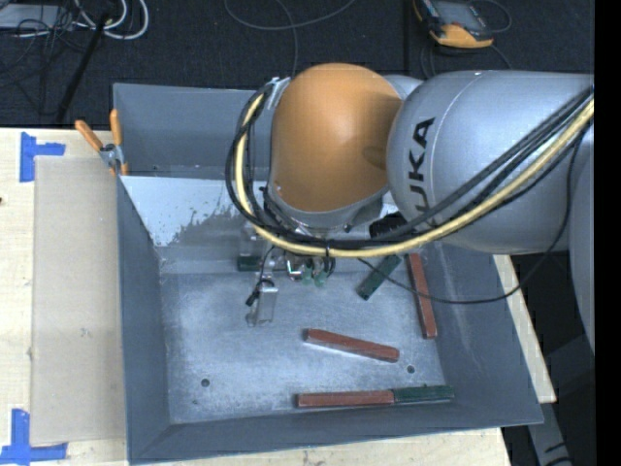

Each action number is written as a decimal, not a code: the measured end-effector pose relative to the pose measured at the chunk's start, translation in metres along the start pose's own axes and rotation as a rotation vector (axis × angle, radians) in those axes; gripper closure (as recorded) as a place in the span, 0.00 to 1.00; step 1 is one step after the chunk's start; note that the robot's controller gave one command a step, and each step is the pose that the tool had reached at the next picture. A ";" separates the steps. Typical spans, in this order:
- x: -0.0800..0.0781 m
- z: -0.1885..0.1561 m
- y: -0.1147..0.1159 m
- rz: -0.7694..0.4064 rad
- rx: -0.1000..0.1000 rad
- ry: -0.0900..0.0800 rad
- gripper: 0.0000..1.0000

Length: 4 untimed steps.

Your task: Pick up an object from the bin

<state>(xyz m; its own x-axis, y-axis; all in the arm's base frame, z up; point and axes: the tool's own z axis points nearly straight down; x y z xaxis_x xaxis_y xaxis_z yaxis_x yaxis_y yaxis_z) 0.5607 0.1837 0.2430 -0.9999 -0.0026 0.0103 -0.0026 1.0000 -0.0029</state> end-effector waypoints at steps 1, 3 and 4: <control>-0.051 0.174 -0.030 0.291 -0.006 -0.015 0.00; -0.023 0.144 -0.196 -0.072 0.000 -0.006 0.00; 0.040 0.176 -0.193 0.060 -0.003 -0.001 0.00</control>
Offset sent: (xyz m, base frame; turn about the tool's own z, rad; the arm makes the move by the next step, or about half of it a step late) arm 0.0483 -0.0307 -0.1730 0.2924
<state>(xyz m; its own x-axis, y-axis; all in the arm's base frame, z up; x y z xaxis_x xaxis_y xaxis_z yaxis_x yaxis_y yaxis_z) 0.5193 -0.0096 0.0677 -0.9983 0.0576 0.0093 0.0576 0.9983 -0.0002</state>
